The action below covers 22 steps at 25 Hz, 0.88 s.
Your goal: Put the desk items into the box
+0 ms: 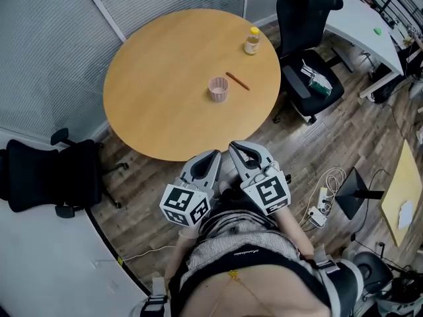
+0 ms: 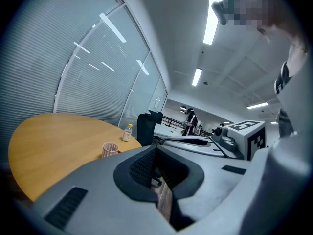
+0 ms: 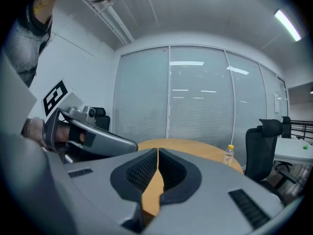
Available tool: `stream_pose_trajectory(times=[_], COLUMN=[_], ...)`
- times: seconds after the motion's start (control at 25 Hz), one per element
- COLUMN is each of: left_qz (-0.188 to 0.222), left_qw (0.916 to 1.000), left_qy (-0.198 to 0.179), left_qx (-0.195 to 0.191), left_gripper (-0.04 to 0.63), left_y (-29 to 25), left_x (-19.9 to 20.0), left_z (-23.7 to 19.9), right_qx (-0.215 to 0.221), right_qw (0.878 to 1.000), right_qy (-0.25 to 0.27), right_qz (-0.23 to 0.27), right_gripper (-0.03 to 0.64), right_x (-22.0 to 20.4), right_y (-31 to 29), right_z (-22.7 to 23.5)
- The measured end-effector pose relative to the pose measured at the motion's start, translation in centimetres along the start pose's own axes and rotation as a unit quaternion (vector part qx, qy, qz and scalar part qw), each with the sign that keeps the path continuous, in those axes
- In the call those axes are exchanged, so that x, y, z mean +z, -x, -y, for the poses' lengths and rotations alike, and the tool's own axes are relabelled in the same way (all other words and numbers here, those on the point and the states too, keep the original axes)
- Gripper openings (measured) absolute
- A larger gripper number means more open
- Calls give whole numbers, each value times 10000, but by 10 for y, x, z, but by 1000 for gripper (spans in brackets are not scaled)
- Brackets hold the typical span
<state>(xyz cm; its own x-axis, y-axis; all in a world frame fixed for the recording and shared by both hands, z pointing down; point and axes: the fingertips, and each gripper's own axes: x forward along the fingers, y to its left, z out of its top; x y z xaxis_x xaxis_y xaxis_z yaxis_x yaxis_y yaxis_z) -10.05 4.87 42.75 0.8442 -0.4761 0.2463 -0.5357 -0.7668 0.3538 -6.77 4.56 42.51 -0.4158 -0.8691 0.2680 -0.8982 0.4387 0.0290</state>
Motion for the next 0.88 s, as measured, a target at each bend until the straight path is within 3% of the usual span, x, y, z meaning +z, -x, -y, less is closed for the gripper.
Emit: stream_pose_trajectory(times=[0.4, 0.88], left_qz=[-8, 162], left_qw=[9995, 9982], left_qy=[-91, -90], left_qx=[301, 572], left_gripper=[18, 18], left_y=[-29, -95], left_x=[12, 52], left_z=[-19, -47], right_qx=[197, 593], right_qw=[9998, 9981], right_qy=[-94, 98], right_qz=[27, 169], right_gripper=[23, 23], right_x=[2, 25], right_y=[-21, -66], right_z=[31, 93])
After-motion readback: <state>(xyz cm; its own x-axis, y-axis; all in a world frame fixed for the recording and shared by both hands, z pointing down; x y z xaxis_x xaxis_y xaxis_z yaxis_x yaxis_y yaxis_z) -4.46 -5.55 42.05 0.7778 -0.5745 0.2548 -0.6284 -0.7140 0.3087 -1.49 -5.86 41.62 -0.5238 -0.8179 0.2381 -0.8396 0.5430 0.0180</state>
